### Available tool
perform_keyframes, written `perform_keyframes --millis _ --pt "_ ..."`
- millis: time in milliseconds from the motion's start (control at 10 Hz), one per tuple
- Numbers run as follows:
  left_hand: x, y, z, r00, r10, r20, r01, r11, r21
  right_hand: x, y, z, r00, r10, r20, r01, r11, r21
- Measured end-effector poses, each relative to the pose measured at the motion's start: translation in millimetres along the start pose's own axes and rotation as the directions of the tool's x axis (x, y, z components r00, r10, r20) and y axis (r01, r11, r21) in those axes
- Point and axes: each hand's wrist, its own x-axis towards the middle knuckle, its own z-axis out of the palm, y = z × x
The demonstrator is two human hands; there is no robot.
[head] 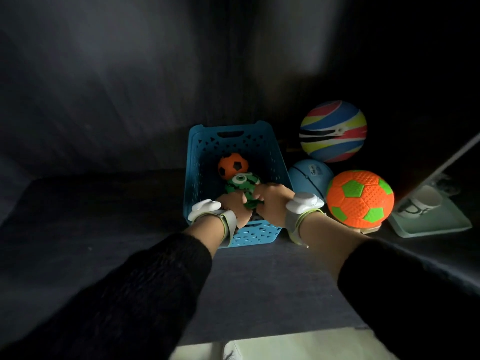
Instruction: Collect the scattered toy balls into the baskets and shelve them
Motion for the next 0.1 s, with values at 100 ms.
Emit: perform_keyframes --millis 100 --pt "-20.7 8.0 -2.1 0.997 0.009 -0.081 -0.013 0.999 -0.048 -21.9 -1.6 -9.9 0.999 -0.024 -0.031 0.024 1.0 0.008"
